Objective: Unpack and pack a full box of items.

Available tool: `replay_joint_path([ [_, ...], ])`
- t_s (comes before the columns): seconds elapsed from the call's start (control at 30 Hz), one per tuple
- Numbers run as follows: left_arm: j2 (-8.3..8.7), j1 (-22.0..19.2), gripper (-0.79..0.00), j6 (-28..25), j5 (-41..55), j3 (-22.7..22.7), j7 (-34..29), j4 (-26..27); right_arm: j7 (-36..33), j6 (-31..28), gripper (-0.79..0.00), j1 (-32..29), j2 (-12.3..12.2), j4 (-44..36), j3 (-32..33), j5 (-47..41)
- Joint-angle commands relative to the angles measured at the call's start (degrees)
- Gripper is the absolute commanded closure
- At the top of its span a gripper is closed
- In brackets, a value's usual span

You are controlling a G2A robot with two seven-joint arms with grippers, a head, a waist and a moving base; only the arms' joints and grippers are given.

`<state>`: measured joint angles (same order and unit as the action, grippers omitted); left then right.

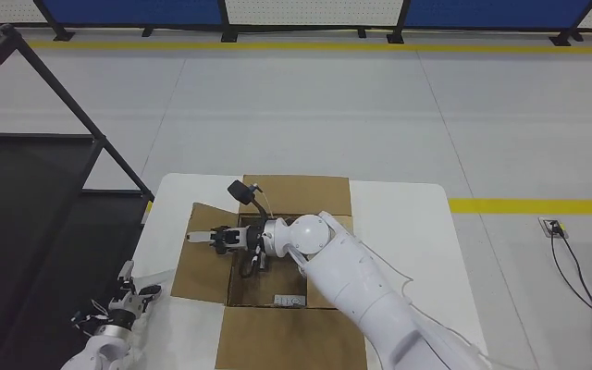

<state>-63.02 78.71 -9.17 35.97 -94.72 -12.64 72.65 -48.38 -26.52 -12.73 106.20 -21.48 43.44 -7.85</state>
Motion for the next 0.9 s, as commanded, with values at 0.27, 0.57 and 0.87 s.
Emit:
replay_joint_path([
  [0.27, -0.49, 2.5, -0.785, -6.9, 1.3, -1.2, -3.7, 0.7, 1.2, 1.4, -0.785, 0.3, 1.8, 2.3, -0.8, 1.2],
  [0.57, -0.98, 7.3, -0.785, -17.6, 1.9, -1.1, -12.3, 3.5, 2.6, 1.7, -0.785, 0.8, 3.0, 4.2, -0.8, 1.7],
  [0.87, -0.98, 10.1, -0.785, -17.6, 5.8, -4.0, -16.6, 9.4, 3.5, 3.3, -0.785, 0.9, 3.9, 5.8, -0.6, 2.3],
])
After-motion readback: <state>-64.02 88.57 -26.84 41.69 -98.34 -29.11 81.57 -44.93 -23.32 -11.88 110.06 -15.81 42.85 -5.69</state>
